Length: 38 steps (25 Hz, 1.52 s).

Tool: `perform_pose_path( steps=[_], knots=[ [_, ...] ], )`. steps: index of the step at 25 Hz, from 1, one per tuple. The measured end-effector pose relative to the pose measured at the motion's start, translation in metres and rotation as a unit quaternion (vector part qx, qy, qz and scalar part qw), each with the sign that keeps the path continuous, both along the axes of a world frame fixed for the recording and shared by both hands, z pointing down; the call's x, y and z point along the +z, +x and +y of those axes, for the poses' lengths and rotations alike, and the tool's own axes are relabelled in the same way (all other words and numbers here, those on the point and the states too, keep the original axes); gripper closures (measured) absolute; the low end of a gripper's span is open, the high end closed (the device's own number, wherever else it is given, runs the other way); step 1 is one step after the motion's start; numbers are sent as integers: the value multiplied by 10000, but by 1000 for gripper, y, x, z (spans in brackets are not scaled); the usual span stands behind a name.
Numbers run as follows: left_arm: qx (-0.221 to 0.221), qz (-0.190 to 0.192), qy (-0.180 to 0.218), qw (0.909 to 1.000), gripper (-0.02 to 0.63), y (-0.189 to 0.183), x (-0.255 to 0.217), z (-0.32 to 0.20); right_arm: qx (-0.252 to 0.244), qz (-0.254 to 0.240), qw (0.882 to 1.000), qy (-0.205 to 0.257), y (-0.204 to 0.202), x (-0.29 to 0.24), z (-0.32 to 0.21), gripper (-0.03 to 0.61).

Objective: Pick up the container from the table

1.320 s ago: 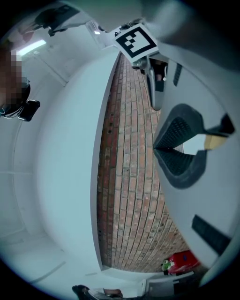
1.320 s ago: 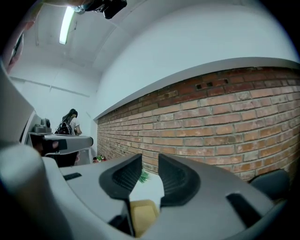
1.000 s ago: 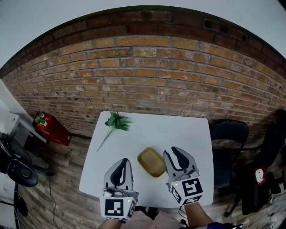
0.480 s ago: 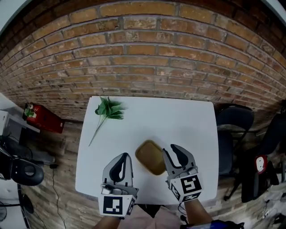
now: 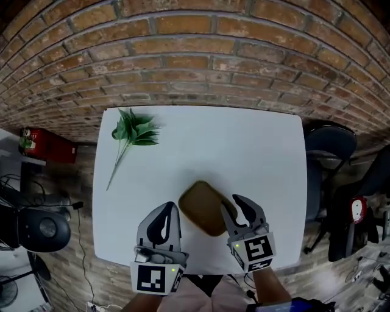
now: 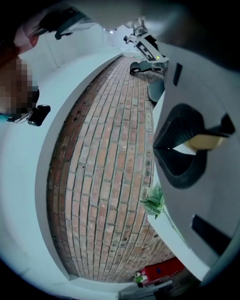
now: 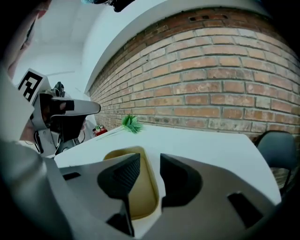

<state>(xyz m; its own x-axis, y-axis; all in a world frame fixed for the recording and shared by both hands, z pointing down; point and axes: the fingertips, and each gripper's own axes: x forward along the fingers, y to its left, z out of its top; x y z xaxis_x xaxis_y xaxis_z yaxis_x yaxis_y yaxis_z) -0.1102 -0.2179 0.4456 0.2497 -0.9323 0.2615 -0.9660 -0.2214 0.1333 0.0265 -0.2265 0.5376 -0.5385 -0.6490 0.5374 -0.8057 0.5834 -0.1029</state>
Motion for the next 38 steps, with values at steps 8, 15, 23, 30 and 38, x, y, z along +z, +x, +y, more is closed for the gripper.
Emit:
perform_pose_path(
  steps=[8, 15, 23, 30, 38],
  knots=[
    [86, 105, -252, 9996, 606, 5, 26, -4, 18, 106, 9995, -286, 2, 31, 6, 462],
    [104, 144, -320, 9993, 606, 3, 34, -4, 108, 254, 9989, -378, 5, 43, 7, 492],
    [100, 144, -349, 9992, 606, 3, 35, -4, 174, 333, 9984, -423, 9, 49, 7, 520],
    [118, 145, -317, 9993, 606, 5, 32, -5, 184, 334, 9983, -449, 8, 49, 8, 523],
    [133, 153, -275, 9994, 606, 7, 30, -3, 221, 325, 9982, -448, 10, 47, 10, 541]
  ],
)
